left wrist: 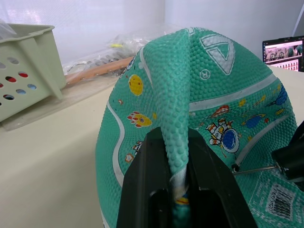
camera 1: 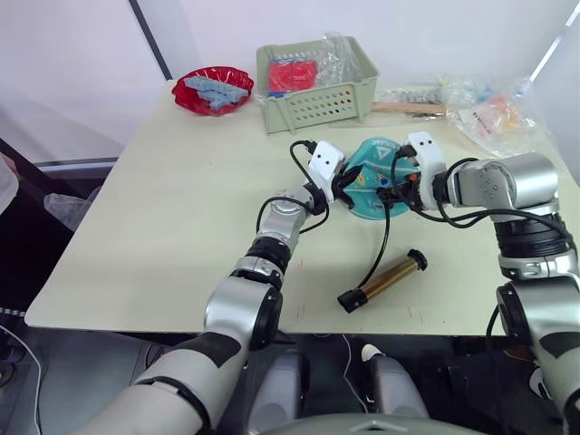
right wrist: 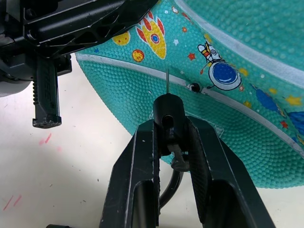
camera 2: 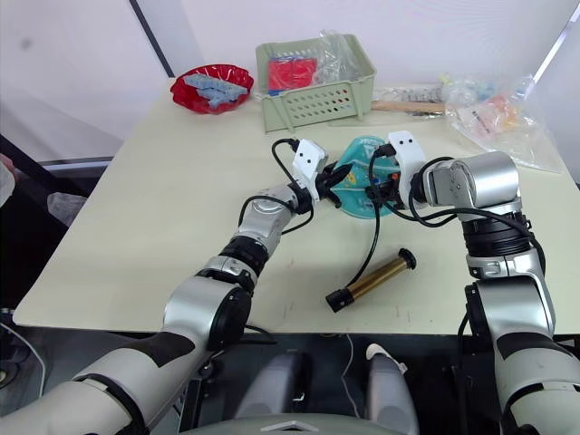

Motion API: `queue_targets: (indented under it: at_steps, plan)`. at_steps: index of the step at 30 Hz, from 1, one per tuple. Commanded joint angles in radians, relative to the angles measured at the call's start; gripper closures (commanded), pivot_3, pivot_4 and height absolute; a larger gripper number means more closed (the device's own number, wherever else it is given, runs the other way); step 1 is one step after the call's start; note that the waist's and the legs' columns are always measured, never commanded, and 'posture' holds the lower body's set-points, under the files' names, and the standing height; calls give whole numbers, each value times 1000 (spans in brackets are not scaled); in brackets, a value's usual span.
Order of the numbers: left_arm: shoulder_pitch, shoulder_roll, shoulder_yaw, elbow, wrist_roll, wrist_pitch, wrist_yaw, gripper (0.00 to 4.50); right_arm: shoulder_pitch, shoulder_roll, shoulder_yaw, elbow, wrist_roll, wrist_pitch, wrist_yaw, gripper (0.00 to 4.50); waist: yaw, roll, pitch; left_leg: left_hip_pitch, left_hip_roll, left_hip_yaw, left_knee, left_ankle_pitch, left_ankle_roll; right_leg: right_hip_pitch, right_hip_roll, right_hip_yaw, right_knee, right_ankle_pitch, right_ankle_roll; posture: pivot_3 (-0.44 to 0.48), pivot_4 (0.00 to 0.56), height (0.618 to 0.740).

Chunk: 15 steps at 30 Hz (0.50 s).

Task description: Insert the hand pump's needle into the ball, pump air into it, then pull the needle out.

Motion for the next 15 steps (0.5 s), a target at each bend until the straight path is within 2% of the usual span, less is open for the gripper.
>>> queue_targets:
  at_steps: [1, 15]
  plan:
    - [22, -19, -23, 21, 8, 20, -6, 4484, 3, -23, -9, -34, 0, 3, 0, 4193, 0, 0, 0, 0, 0, 0, 0, 0, 0, 0, 0, 0, 0, 0, 0, 0, 150, 737]
    - [22, -22, -24, 23, 8, 22, -6, 4484, 16, -31, -26, -36, 0, 23, -24, 4193, 0, 0, 0, 0, 0, -1, 0, 0, 0, 0, 0, -1, 0, 0, 0, 0, 150, 737]
